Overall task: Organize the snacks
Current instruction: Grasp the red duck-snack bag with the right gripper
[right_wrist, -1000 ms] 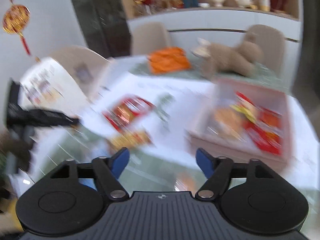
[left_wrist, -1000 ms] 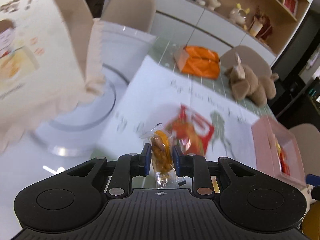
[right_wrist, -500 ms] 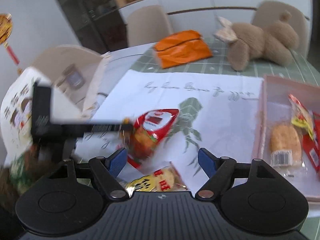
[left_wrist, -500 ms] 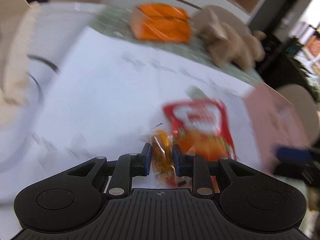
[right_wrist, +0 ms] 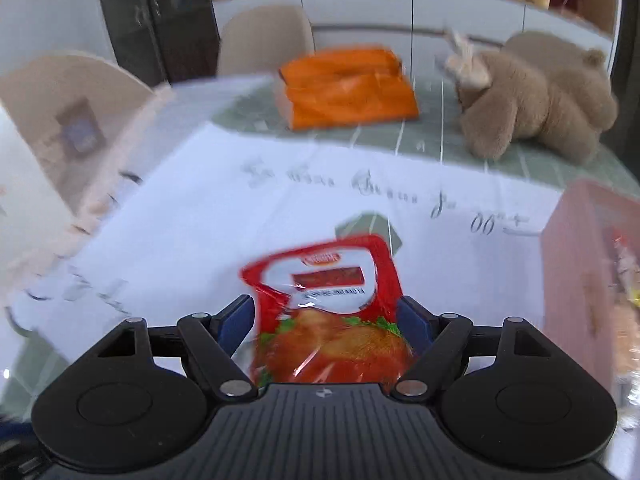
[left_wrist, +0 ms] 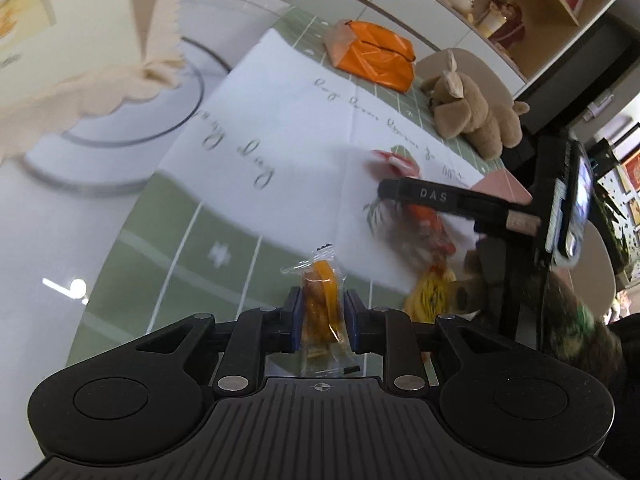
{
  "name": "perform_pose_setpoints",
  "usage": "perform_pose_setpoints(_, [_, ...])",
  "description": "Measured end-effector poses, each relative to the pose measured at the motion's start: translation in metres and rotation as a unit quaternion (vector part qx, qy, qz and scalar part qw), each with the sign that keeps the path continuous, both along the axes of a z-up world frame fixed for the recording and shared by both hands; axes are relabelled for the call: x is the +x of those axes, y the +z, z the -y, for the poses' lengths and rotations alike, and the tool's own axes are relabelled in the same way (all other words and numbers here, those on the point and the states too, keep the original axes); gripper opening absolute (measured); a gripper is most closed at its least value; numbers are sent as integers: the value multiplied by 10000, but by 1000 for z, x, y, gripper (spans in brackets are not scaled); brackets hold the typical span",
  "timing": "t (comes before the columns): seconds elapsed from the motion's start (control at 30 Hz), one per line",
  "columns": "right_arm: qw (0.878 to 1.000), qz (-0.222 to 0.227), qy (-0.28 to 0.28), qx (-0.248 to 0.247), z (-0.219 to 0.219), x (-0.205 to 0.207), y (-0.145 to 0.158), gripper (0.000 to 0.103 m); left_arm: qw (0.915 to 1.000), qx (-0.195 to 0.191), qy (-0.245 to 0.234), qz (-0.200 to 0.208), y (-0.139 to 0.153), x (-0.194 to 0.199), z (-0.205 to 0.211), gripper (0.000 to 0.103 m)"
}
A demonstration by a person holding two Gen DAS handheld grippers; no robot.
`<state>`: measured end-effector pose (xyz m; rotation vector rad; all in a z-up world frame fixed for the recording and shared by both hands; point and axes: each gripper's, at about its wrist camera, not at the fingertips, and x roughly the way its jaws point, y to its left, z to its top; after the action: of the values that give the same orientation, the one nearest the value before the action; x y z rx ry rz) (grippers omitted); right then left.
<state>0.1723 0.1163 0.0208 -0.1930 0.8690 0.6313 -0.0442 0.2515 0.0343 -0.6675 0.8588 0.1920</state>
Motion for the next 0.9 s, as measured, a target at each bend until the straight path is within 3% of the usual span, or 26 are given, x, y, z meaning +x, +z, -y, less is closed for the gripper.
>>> perform_pose_setpoints(0.07, [9996, -42, 204, -202, 1, -2, 3, 77, 10000, -62, 12, -37, 0, -10, 2, 26])
perform_pose_setpoints(0.1, [9988, -95, 435, -189, 4, -7, 9, 68, 9999, -100, 18, -63, -1, -12, 3, 26])
perform_pose_setpoints(0.13, [9980, -129, 601, -162, 9, -12, 15, 52, 9999, -140, 9, -93, -2, -12, 5, 26])
perform_pose_setpoints(0.2, [9950, -402, 910, 35, 27, -25, 29, 37, 9997, -197, -76, -155, -4, -10, 12, 25])
perform_pose_setpoints(0.33, [9904, -735, 1116, 340, 73, -59, 50, 31, 9983, -243, -523, -97, 3, 2, 36, 26])
perform_pose_setpoints(0.4, [9880, -899, 1104, 594, 104, -78, 61, 24, 9960, -304, -834, -30, 7, 8, 52, 26])
perform_pose_setpoints(0.47, [9835, -1176, 1015, 926, 138, -91, 69, 9, 9922, -358, -1191, -10, 8, 13, 73, 26])
perform_pose_setpoints(0.5, [9810, -1311, 905, 1110, 158, -96, 72, 9, 9902, -366, -1346, -27, 7, 15, 83, 26])
perform_pose_setpoints(0.57, [9830, -1268, 591, 1189, 192, -101, 73, 9, 9865, -341, -1599, -123, 3, 19, 103, 26])
perform_pose_setpoints(0.7, [9986, -282, -47, 453, 235, -119, 75, 15, 9846, -67, -1699, -413, -2, 22, 128, 26])
perform_pose_setpoints(0.73, [9994, -115, -83, 329, 241, -125, 76, 27, 9848, 108, -1667, -468, 0, 21, 131, 26])
perform_pose_setpoints(0.77, [9995, -45, -65, 310, 245, -130, 77, 50, 9849, 282, -1627, -511, 2, 20, 134, 25])
perform_pose_setpoints(0.83, [9990, -19, 151, 432, 244, -142, 77, 81, 9857, 384, -1549, -547, 5, 18, 135, 25])
perform_pose_setpoints(0.9, [9984, -90, 372, 411, 231, -147, 71, 83, 9858, 537, -1476, -588, 8, 17, 136, 26])
